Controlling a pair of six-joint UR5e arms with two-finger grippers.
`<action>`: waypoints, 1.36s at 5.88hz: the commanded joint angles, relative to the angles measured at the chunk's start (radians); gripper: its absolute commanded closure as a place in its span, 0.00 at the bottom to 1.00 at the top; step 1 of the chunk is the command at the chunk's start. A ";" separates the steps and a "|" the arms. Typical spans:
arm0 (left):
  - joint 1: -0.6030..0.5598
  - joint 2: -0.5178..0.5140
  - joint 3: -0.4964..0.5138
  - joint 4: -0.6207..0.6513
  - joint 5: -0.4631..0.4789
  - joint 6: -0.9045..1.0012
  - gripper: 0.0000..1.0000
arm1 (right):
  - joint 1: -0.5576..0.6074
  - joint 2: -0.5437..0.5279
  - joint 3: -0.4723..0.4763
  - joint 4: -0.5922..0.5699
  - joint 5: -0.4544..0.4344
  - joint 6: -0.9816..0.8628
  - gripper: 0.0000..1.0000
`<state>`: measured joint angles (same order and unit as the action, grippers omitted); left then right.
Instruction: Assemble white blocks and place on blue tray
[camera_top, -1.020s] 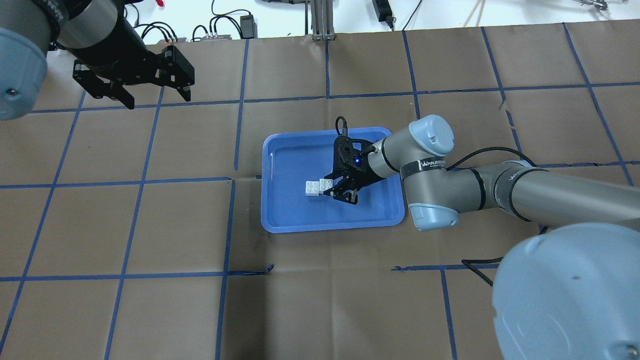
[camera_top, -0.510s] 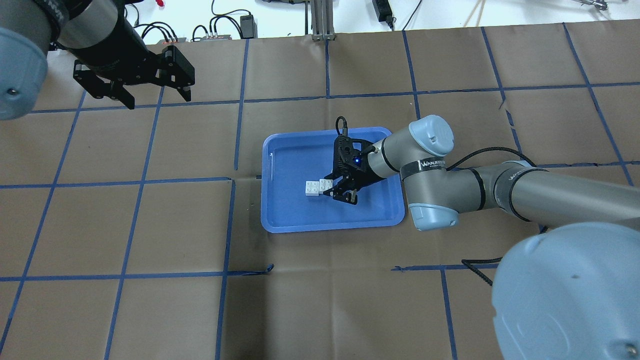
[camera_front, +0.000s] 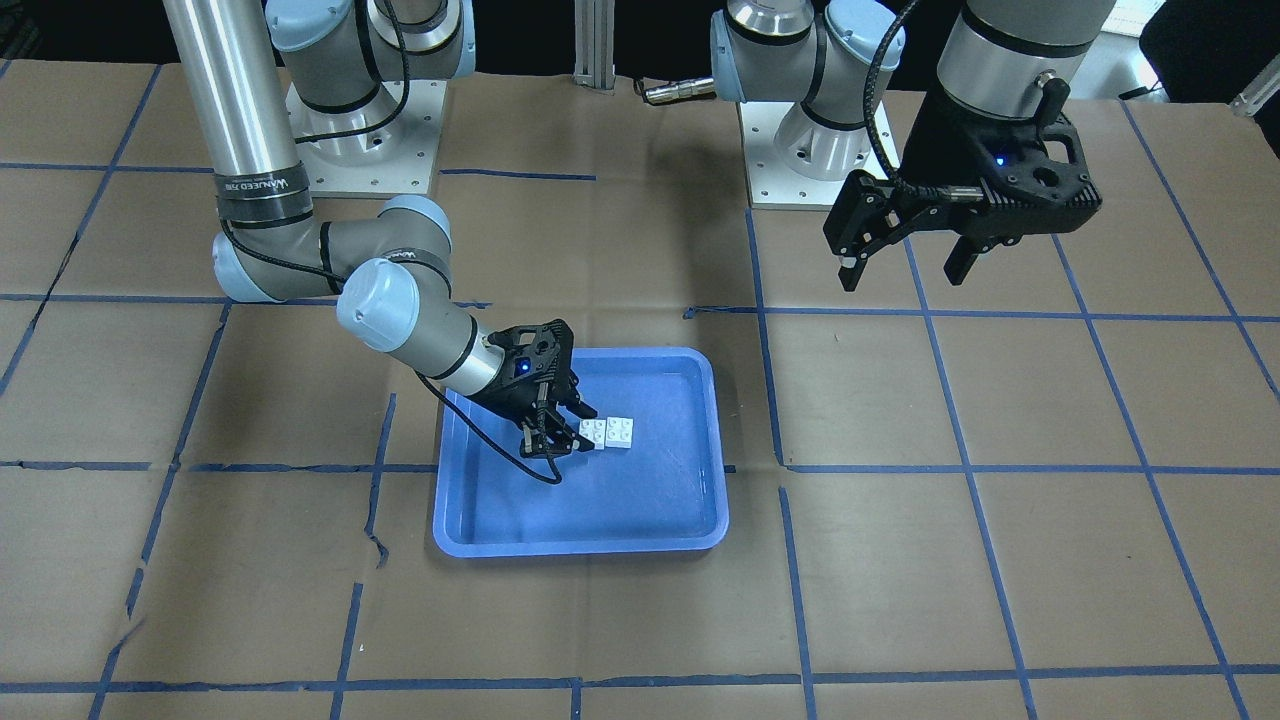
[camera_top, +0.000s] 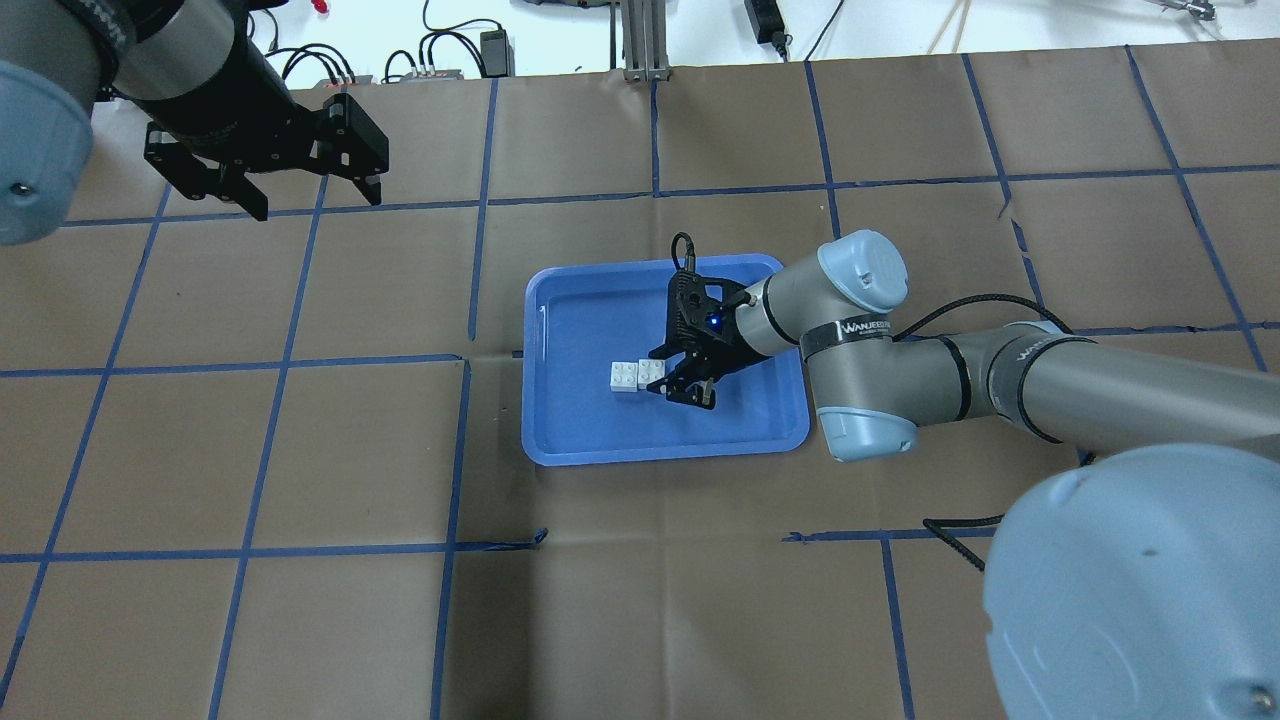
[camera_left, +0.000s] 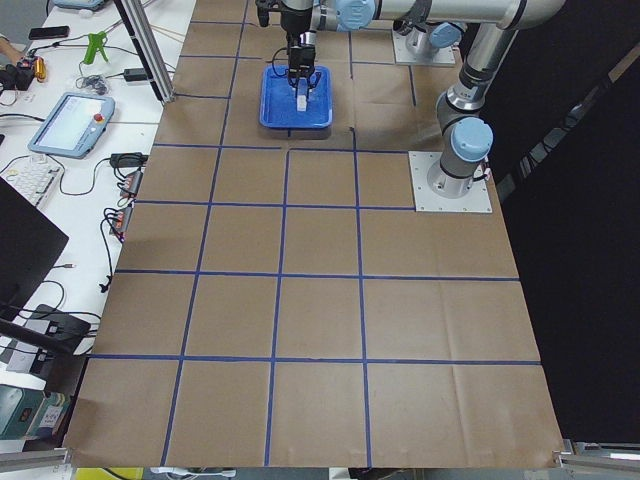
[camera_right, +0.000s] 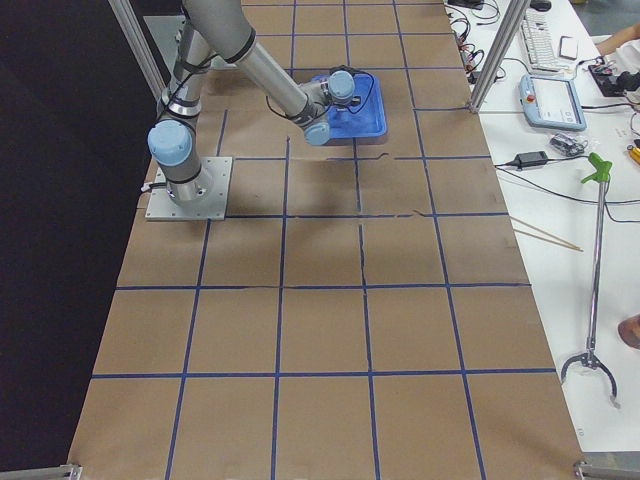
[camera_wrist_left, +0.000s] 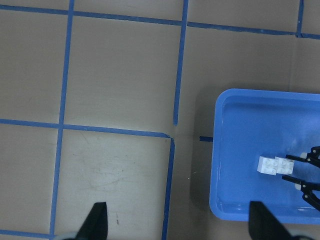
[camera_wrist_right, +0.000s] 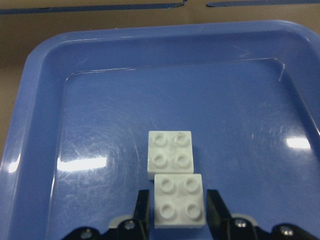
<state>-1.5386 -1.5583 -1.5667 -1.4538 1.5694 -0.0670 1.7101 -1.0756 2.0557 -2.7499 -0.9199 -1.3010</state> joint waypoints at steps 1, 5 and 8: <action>0.000 0.001 -0.001 0.000 0.001 0.000 0.01 | -0.003 -0.015 -0.009 0.001 -0.007 0.006 0.00; -0.002 0.001 -0.001 0.000 0.000 -0.001 0.01 | -0.030 -0.185 -0.137 0.355 -0.161 0.084 0.00; -0.002 0.001 -0.001 -0.003 0.001 0.001 0.01 | -0.062 -0.277 -0.340 0.758 -0.388 0.133 0.00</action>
<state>-1.5401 -1.5571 -1.5677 -1.4559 1.5706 -0.0671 1.6668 -1.3357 1.7819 -2.1029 -1.2397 -1.1916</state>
